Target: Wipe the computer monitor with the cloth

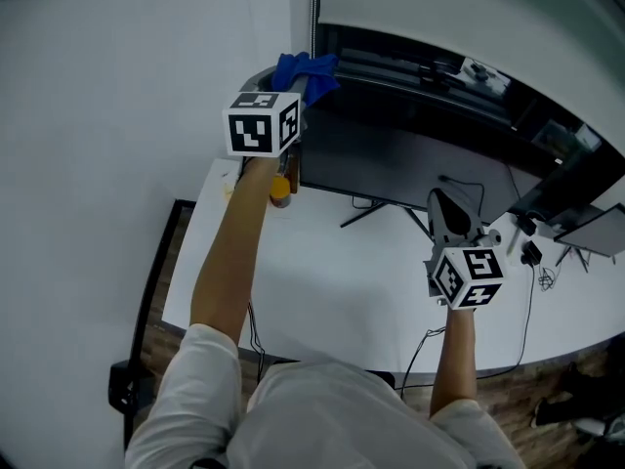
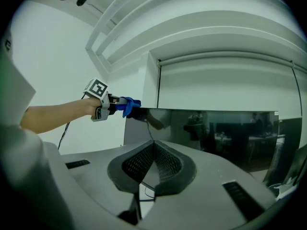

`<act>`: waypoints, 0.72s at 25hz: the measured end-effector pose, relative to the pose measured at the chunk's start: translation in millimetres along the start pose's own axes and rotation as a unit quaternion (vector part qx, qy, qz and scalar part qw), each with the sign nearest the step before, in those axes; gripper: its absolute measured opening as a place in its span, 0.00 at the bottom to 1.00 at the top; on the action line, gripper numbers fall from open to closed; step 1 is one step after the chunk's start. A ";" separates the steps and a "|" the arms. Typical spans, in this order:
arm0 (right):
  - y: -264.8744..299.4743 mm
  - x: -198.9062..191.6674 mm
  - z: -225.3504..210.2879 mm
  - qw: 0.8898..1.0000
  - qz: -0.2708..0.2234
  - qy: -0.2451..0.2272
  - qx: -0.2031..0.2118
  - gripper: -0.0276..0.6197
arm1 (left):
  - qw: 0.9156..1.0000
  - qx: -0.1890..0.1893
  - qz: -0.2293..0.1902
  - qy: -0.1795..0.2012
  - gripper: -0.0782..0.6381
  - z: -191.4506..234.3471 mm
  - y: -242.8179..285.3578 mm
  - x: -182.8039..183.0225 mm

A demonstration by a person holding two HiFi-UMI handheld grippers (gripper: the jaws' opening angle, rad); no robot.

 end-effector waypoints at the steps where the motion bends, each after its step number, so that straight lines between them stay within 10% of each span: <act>1: 2.6 1.3 2.7 1.000 0.001 0.000 0.000 0.06 | 1.000 0.000 0.001 -0.005 0.25 5.2 -1.0 -1.6; 18: 16.5 -15.9 22.9 1.000 0.023 -0.009 0.012 0.06 | 0.992 -0.007 0.125 0.002 0.25 15.7 -7.5 -133.1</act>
Point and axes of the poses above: the fingertips, and each gripper's own axes: y forward along the fingers, z to its left, x out of its top, the point moved 5 cm from there along -y, backward along the fingers, and after that the axes turned 4 degrees about x, right-handed, at the moved point
